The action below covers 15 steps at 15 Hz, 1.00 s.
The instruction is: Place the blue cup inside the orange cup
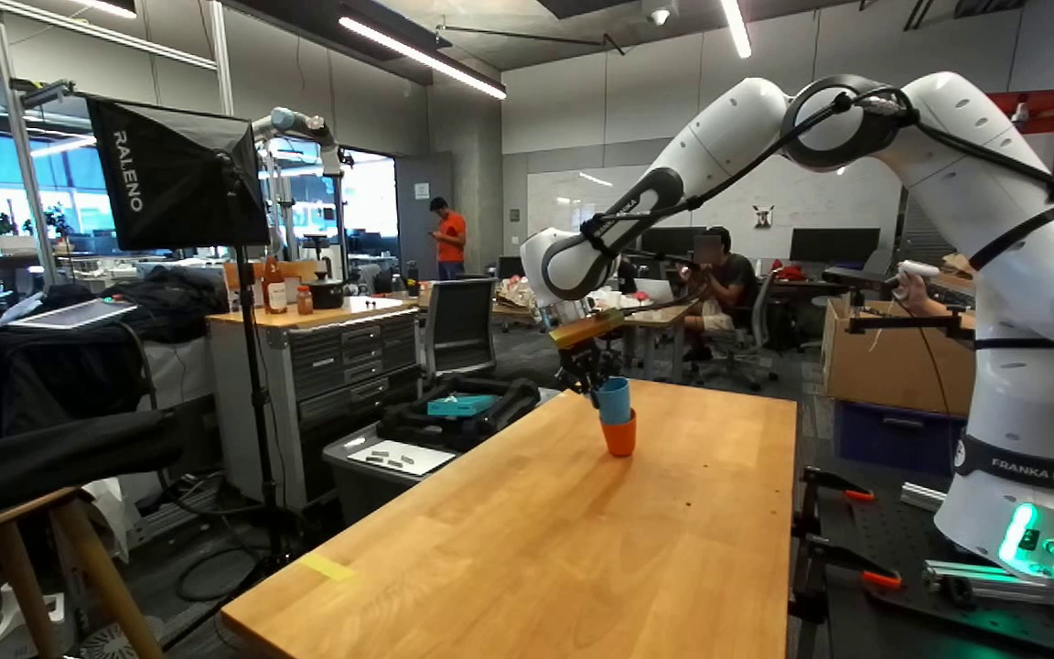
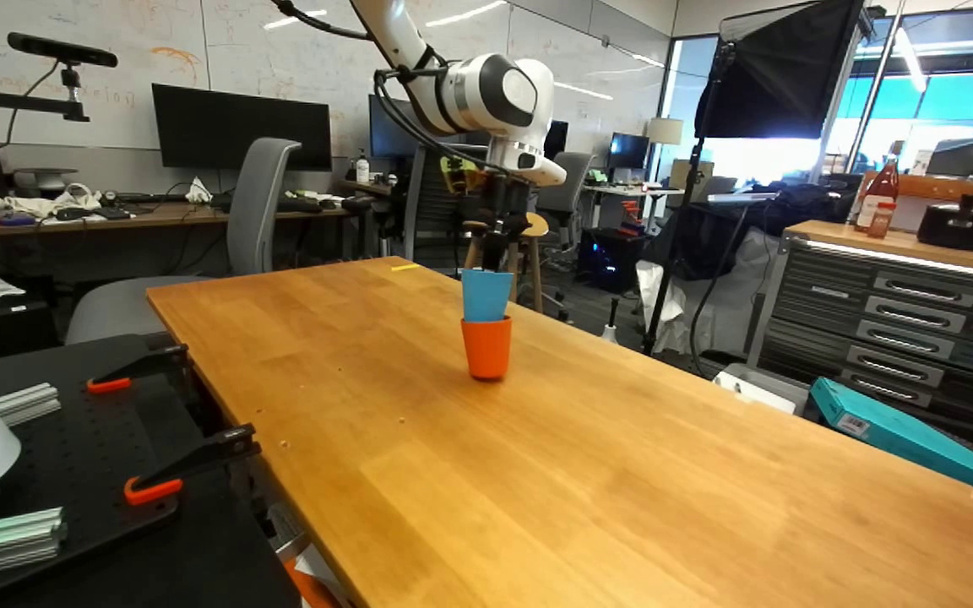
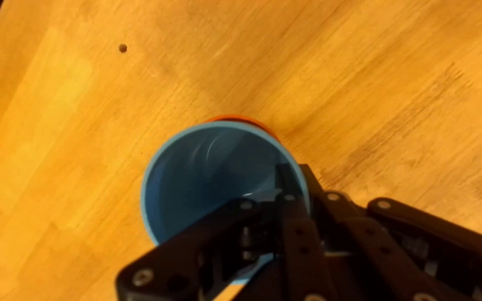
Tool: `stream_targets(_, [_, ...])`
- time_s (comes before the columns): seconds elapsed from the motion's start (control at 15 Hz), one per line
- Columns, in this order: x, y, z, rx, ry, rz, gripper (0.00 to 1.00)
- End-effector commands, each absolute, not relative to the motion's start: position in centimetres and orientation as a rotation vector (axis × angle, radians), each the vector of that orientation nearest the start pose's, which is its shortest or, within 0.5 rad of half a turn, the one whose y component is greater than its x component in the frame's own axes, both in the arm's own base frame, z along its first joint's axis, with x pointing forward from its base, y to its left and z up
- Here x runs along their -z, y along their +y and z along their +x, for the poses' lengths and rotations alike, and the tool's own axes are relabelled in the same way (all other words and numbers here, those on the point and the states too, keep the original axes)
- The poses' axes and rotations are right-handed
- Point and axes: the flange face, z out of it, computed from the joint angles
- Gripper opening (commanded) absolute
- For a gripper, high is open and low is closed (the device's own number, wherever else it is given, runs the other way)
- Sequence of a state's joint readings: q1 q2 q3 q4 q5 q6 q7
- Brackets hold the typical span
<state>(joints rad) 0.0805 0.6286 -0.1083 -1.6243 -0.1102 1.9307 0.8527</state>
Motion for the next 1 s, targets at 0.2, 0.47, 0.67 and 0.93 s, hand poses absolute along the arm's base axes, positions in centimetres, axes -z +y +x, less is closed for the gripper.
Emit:
stream_targets(0.2, [-24.0, -2.7, 66.3, -0.363, 1.404, -3.071, 0.43])
stream_targets(0.47, [-25.7, -3.6, 66.9, -0.338, 1.426, -3.046, 0.72])
stream_targets(0.67, [-27.8, -3.9, 67.4, -0.312, 1.437, -3.023, 0.96])
stream_targets(0.93, [-30.3, -3.6, 68.1, -0.295, 1.428, -3.013, 1.00])
